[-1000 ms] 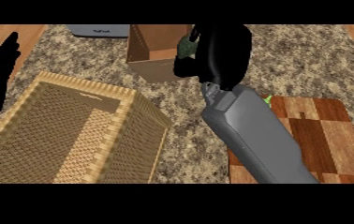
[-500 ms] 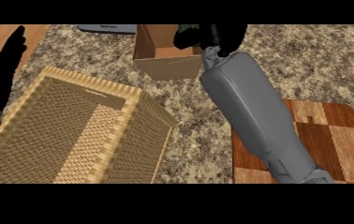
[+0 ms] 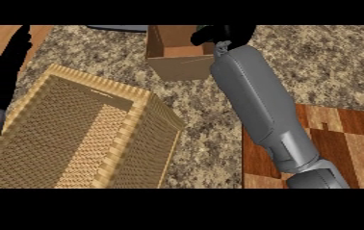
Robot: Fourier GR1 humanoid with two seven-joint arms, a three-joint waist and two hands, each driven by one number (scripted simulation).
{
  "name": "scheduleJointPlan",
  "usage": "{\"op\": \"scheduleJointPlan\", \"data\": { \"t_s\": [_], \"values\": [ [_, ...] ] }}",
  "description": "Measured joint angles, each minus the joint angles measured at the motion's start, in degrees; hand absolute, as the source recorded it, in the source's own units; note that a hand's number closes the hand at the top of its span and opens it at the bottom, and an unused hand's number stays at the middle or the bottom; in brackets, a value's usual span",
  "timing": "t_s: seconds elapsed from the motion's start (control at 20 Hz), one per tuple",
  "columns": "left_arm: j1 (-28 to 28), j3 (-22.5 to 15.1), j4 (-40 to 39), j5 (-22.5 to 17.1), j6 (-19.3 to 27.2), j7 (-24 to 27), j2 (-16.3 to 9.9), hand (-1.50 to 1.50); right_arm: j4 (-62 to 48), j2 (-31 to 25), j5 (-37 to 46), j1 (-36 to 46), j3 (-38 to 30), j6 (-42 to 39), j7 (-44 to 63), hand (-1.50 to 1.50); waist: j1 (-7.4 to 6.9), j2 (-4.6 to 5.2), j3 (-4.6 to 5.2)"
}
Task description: Pick the squash from the cutting board and place it in the cardboard box
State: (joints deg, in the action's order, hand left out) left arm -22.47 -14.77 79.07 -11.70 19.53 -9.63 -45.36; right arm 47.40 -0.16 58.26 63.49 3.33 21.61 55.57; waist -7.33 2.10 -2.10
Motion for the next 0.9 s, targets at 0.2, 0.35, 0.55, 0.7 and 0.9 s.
{"op": "scheduleJointPlan", "data": {
  "t_s": [0.2, 0.35, 0.55, 0.7, 0.9],
  "values": [
    [-0.7, -0.5, 0.0, 0.2, 0.2, -0.5, 0.3, 0.0, -5.1, 0.0, -2.9, 1.2, -2.6, 3.6, -1.8, -1.5, -0.49, 0.12, -0.03],
    [-1.2, -0.9, -0.4, 0.3, 0.2, -0.7, 0.3, 0.0, -7.9, 0.0, -4.5, 2.4, -3.4, 7.0, -4.0, -1.5, -0.71, 0.2, -0.03],
    [-1.1, -1.0, -0.5, 0.2, 0.3, -0.7, 0.2, 0.0, -10.3, 0.0, -4.6, 4.1, -4.5, 12.2, -8.0, -1.5, -0.55, 0.1, -0.03],
    [-1.0, -1.0, -0.7, 0.1, 0.3, -0.4, 0.1, 0.0, -11.3, 0.0, -4.6, 5.0, -5.0, 17.1, -10.6, -1.5, -0.41, -0.07, 0.01],
    [-0.1, -0.7, -1.1, -0.3, 0.3, 0.0, -0.1, 0.0, -11.1, 0.0, -5.3, 5.2, -6.7, 24.0, -14.0, -1.5, 0.52, -0.54, -0.04]
  ]
}}
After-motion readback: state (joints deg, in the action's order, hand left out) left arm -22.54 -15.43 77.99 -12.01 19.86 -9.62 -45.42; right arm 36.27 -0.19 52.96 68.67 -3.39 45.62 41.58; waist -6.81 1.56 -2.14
